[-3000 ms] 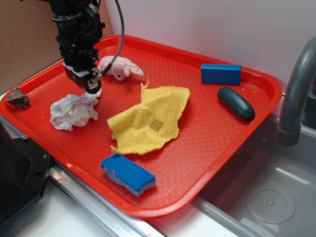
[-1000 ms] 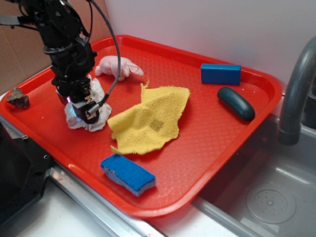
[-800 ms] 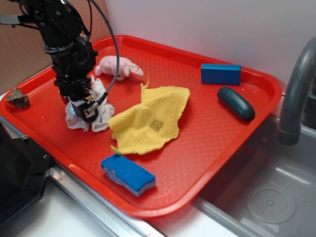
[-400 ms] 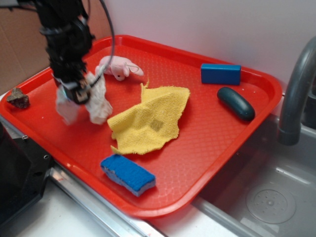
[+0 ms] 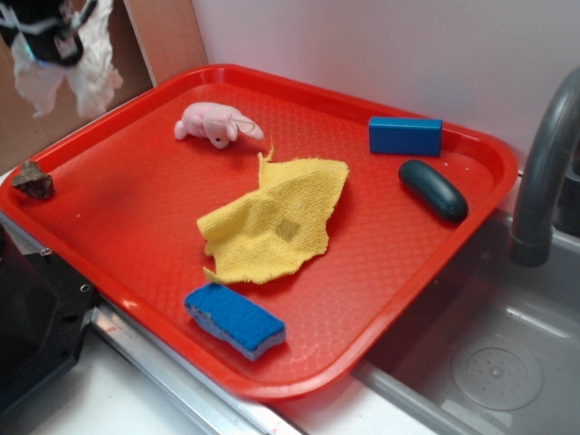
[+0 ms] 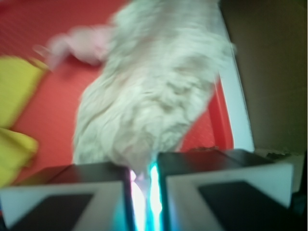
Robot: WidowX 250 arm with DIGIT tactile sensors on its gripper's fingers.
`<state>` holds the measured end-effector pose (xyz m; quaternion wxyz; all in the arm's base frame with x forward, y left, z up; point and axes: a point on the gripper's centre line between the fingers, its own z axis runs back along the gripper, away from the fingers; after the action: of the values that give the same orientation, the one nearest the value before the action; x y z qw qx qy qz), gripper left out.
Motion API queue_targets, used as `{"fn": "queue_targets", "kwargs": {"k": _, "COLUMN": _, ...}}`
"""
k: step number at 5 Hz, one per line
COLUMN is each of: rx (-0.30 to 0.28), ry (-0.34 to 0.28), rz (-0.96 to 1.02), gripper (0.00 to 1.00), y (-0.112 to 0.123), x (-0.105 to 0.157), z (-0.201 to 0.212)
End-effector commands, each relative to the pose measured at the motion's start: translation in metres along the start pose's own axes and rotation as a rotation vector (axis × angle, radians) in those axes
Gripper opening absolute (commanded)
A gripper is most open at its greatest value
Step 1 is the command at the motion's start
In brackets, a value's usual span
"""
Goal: Grab the white paper.
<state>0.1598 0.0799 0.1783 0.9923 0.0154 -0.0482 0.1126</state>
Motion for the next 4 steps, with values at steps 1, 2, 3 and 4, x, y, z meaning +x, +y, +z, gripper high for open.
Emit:
{"fn": "queue_targets", "kwargs": {"k": 1, "rx": 0.002, "ry": -0.028, "rz": -0.179, "gripper": 0.00, "y": -0.045, "x": 0.026, "z": 0.051}}
{"fn": "queue_targets", "kwargs": {"k": 2, "rx": 0.021, "ry": -0.009, "rz": -0.215, "gripper": 0.00, "y": -0.059, "x": 0.024, "z": 0.042}}
{"fn": "queue_targets", "kwargs": {"k": 3, "rx": -0.004, "ry": -0.019, "rz": -0.255, "gripper": 0.00, "y": -0.068, "x": 0.023, "z": 0.038}}
{"fn": "queue_targets", "kwargs": {"k": 4, "rx": -0.003, "ry": 0.025, "rz": -0.273, "gripper": 0.00, "y": -0.072, "x": 0.022, "z": 0.020}}
